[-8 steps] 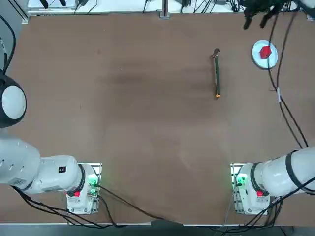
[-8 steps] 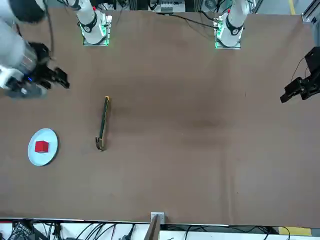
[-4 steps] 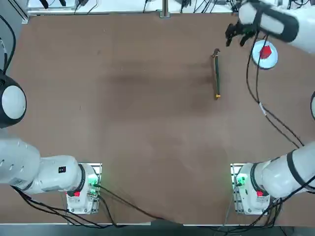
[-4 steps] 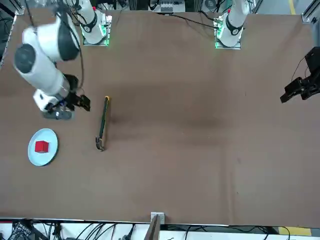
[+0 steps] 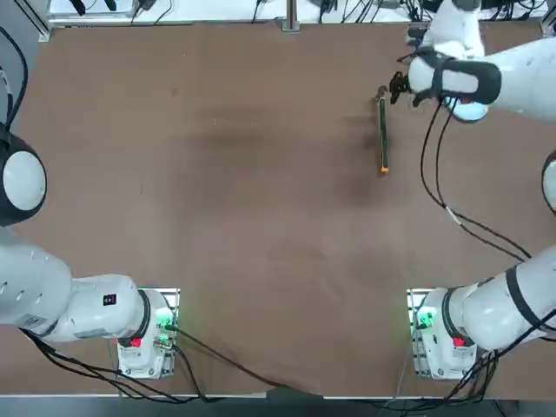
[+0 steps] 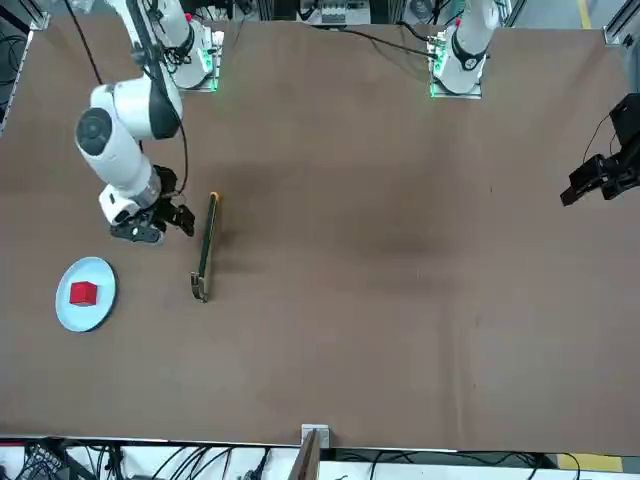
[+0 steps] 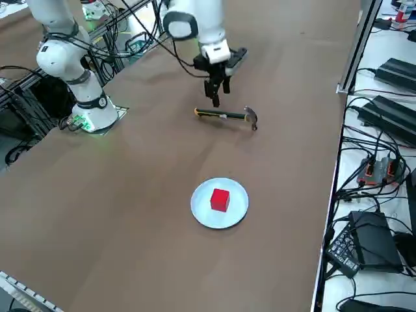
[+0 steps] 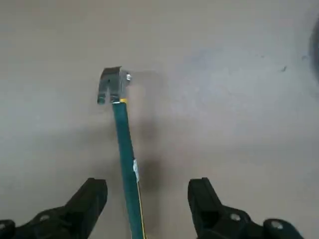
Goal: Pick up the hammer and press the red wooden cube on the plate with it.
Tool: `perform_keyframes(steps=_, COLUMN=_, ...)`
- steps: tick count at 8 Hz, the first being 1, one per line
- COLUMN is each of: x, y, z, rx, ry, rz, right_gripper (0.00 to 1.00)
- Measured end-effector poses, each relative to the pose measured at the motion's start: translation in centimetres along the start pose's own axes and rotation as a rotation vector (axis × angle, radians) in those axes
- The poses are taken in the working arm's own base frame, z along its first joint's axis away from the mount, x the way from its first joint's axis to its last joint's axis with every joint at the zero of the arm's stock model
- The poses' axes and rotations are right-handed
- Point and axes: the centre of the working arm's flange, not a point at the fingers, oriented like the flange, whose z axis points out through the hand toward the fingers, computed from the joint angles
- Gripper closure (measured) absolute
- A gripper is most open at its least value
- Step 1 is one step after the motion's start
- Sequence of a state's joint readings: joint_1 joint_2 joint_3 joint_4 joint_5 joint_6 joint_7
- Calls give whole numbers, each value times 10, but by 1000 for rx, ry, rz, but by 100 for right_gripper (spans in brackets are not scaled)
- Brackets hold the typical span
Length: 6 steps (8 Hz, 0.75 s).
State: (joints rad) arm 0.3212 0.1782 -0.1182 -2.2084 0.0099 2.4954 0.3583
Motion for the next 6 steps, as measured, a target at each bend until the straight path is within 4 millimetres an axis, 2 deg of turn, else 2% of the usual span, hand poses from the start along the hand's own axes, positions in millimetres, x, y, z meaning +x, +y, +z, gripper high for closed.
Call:
perform_keyframes(steps=4, x=-2, y=-15, z=64, rx=27, ry=88, rz=144, right_gripper=2)
perform_keyframes(steps=6, x=1, y=-20, z=85, rx=34, ry=108, rz=193, right_gripper=4)
